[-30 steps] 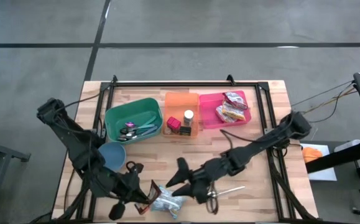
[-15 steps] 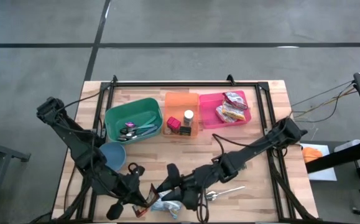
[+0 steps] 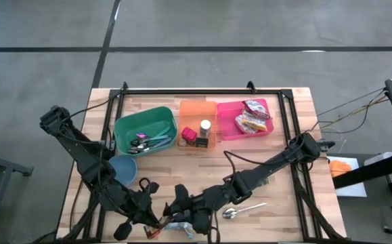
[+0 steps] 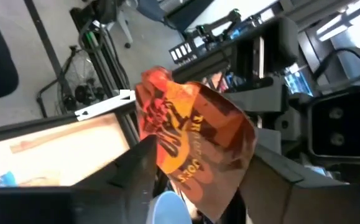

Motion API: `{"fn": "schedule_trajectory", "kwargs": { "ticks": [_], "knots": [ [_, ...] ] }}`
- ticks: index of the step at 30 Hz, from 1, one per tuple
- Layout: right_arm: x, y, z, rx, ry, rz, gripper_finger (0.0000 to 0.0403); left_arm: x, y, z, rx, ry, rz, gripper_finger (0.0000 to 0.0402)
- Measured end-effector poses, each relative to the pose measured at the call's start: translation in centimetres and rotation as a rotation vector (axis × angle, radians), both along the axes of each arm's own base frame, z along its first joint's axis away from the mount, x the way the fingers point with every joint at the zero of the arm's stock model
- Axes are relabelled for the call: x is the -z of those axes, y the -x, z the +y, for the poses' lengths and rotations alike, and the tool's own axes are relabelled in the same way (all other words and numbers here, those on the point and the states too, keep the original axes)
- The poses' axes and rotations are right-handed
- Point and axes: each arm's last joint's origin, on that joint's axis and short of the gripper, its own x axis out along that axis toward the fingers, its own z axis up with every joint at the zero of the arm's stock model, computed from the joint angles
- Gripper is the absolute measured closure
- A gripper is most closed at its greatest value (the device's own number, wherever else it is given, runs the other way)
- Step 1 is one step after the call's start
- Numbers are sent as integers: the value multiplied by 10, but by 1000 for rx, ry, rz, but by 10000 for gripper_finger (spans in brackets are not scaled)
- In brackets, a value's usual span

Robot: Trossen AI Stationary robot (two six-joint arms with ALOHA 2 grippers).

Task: Pick & Place Food Item
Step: Put the orange seasoning pack into the orange bin

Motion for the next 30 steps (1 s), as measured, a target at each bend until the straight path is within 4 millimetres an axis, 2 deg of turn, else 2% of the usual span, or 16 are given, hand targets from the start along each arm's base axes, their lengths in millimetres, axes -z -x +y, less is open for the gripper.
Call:
{"fn": "schedule_trajectory", "kwargs": {
  "ticks": [9,21,24,30],
  "knots": [
    [-1,1,1,-60,17,-12,382,-2,0,-1,57,-30,-54,396],
    [-5,2,1,-44,-39,1,395,-4,-1,-1,42,3,-43,391],
    [-10,4,0,-31,-96,13,395,-6,-1,-1,21,54,-30,367],
    [-22,9,-4,-8,-223,41,395,-8,-1,-1,16,67,-27,283]
  ]
}}
